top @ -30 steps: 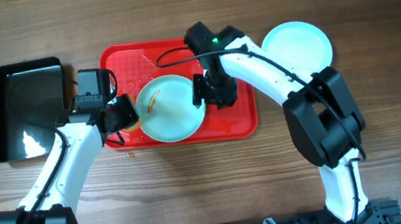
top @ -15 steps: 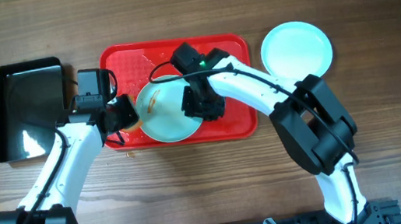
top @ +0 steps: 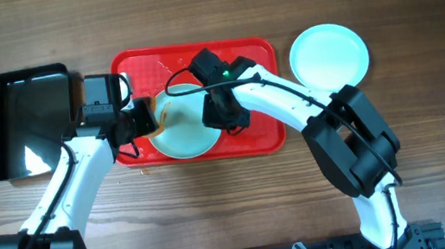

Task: Clean dirty plates on tray and stack at the side
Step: 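Scrub the last plate with the sponge in the left gripper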

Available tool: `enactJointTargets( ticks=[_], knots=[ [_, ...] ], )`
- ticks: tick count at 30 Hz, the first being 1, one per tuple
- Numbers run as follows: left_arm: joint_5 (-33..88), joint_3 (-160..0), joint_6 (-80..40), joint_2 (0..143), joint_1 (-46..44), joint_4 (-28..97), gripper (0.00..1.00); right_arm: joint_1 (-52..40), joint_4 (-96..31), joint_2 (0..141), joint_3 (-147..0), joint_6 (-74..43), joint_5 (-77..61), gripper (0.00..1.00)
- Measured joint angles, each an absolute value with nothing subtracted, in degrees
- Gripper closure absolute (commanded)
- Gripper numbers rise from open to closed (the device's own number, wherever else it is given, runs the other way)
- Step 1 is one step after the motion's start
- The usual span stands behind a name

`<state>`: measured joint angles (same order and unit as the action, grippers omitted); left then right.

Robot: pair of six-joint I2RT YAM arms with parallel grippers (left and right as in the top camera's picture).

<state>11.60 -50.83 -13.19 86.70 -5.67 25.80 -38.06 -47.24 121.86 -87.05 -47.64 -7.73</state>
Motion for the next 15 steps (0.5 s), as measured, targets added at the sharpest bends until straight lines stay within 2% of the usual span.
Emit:
enactJointTargets(
  ticks=[7,15],
  knots=[
    [19.7,-50.8,-10.9,86.7,-6.9,25.0,0.96,-37.8,-46.5,121.8,-87.0,-43.5,-4.4,0.96],
    [21.1,-50.8,-10.5,86.7,-8.9,24.8,0.96,-34.5,-44.1,121.8,-87.0,-39.3,-2.1,0.96]
  ],
)
